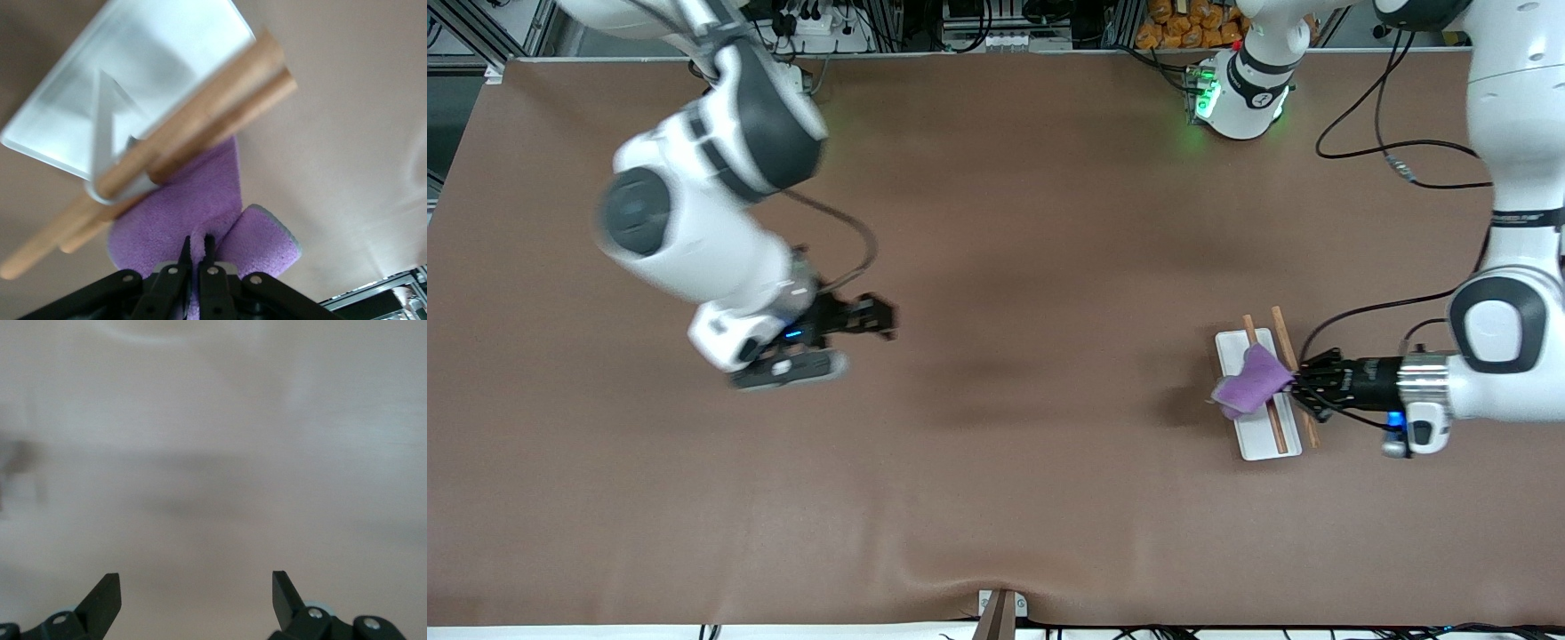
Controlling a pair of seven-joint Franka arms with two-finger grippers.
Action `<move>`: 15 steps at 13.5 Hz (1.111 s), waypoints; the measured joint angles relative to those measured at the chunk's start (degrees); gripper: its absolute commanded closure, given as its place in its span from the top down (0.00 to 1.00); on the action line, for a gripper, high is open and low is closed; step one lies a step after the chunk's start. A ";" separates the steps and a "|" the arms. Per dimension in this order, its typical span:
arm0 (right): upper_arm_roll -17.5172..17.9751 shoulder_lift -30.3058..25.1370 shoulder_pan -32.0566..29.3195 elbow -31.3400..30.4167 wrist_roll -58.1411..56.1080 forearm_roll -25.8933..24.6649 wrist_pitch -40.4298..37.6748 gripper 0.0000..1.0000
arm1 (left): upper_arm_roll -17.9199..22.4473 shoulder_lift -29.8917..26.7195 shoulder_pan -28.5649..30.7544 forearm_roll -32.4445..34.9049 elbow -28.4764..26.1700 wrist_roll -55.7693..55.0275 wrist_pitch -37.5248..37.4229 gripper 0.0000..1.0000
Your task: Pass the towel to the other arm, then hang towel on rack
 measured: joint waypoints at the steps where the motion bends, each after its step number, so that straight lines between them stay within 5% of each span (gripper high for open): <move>1: 0.00 -1.30 -1.91 -1.31 -1.03 -0.09 -1.43 1.00 | -0.07 0.00 0.67 0.00 0.15 0.07 -0.07 0.00; 7: -0.66 -13.34 -6.72 -9.34 -2.25 -9.44 -9.59 1.00 | -0.09 0.26 4.09 0.00 0.17 5.37 -1.37 0.00; 15: -5.58 -20.30 -18.31 -10.87 -21.02 -10.75 -16.93 1.00 | -0.10 1.85 5.67 0.00 0.01 11.00 -1.37 0.05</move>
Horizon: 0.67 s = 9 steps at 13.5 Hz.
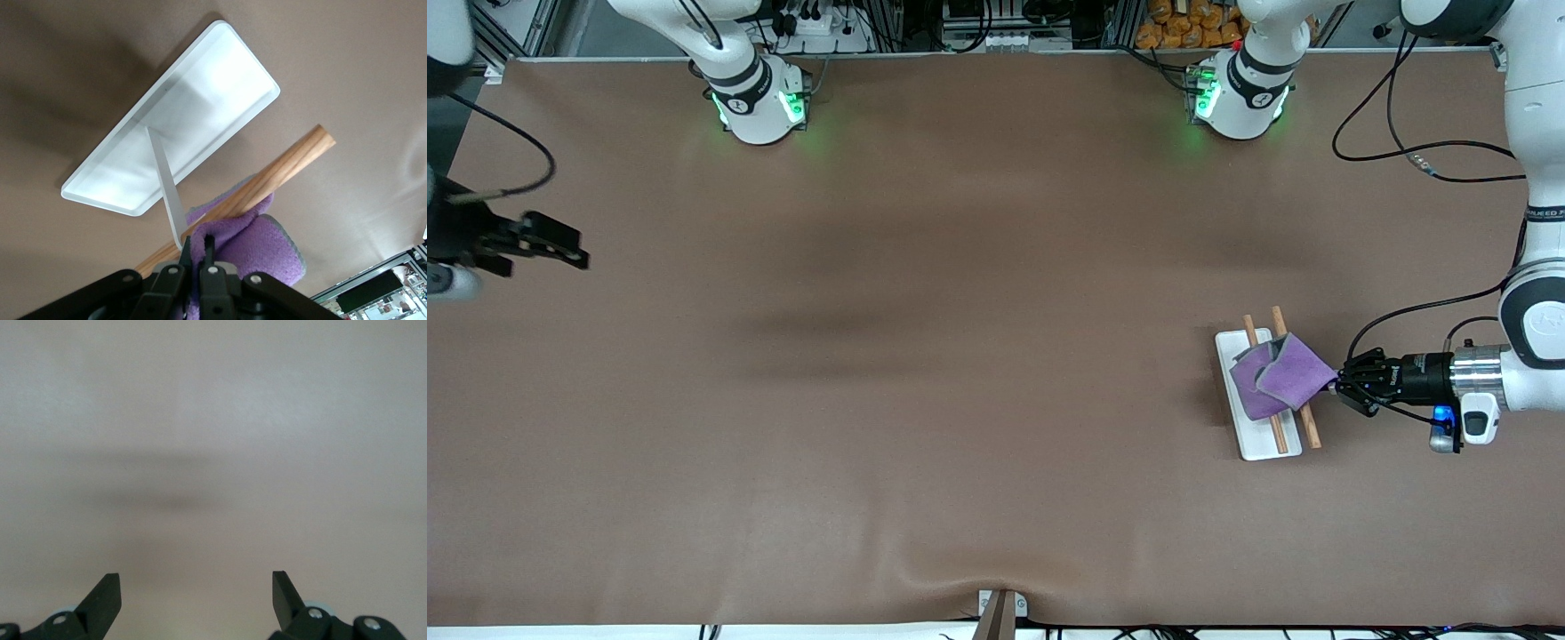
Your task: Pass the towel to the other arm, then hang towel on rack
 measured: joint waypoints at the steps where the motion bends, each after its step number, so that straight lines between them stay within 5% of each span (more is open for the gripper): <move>1: -0.02 -0.60 -0.71 -0.03 -0.04 -0.24 -1.26 1.00 | 0.00 0.06 0.17 0.00 0.00 0.46 0.00 0.08; 3: -0.03 -2.11 -1.48 -0.02 -0.06 -0.30 -3.90 1.00 | -0.01 0.20 0.60 0.00 -0.01 1.16 -0.16 0.26; 6: -0.02 -4.63 -1.50 -0.02 1.31 -0.28 -7.09 1.00 | 0.00 0.46 1.47 0.00 -0.05 2.75 -0.55 1.00; 9: -0.06 -5.32 -1.51 -0.04 6.23 -0.26 -7.94 1.00 | 0.00 0.97 1.76 0.00 -0.06 4.16 -0.66 1.00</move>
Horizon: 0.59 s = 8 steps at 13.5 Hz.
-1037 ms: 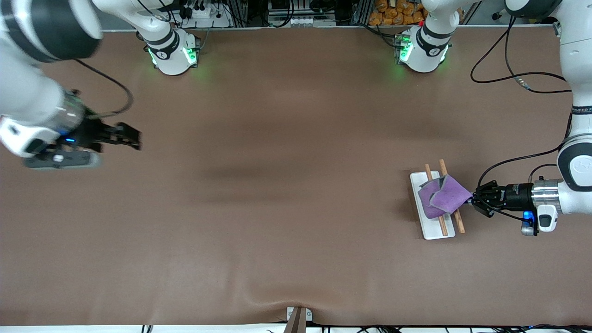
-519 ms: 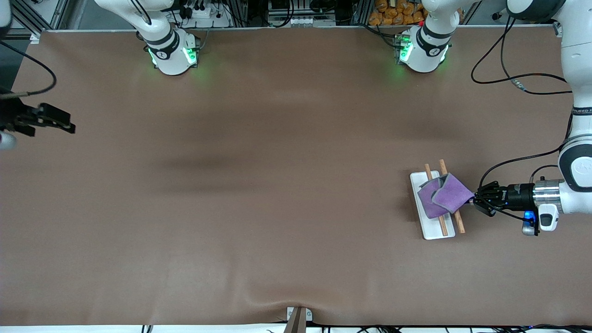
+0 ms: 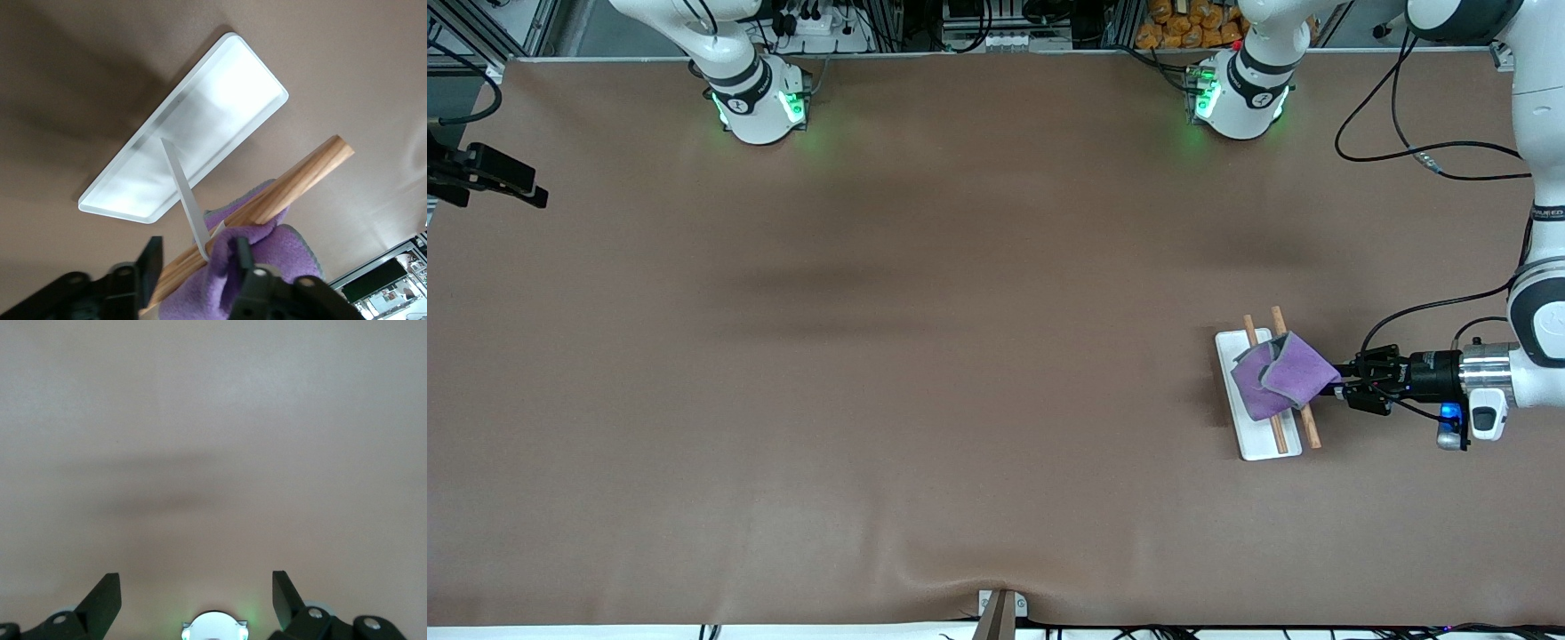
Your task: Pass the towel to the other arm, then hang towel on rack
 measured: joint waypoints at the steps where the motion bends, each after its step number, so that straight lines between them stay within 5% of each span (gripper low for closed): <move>1: -0.03 0.00 0.00 -0.03 0.50 0.00 0.15 1.00 | 0.00 0.11 0.01 0.00 0.00 0.09 0.00 1.00; 8: -0.95 -0.17 0.01 0.14 0.85 0.00 4.31 1.00 | 0.01 0.24 1.35 0.00 0.02 3.88 -0.14 1.00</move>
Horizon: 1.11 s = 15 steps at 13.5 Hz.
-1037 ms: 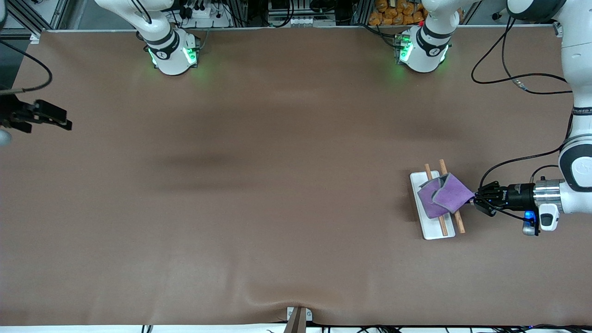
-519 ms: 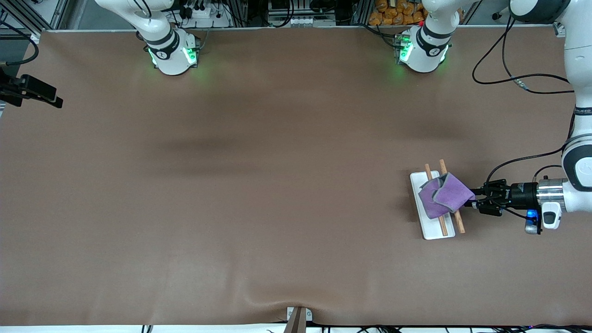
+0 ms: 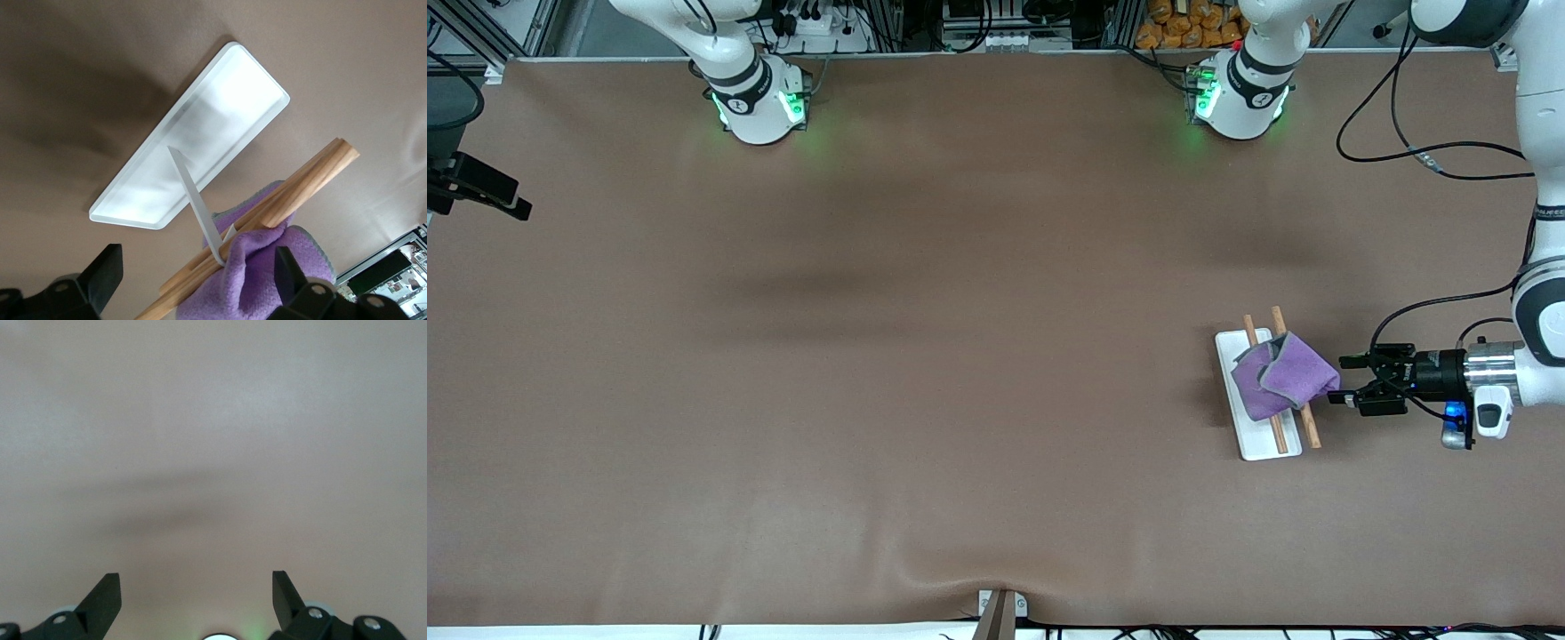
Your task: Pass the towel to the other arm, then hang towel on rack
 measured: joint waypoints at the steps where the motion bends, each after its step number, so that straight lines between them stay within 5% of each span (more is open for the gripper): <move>1: 0.00 -0.01 0.00 0.00 0.02 0.00 0.02 1.00 | -0.01 -0.01 0.11 0.00 0.16 0.06 -0.40 1.00; 8: 0.02 -0.01 0.00 -0.05 0.03 0.00 -0.76 1.00 | -0.22 -7.28 0.21 0.61 1.79 -0.20 -8.54 1.00; 15: 0.07 -0.01 0.01 -0.02 0.02 -0.08 -0.45 1.00 | -5.99 -21.73 -0.84 18.02 1.93 -1.15 -12.15 1.00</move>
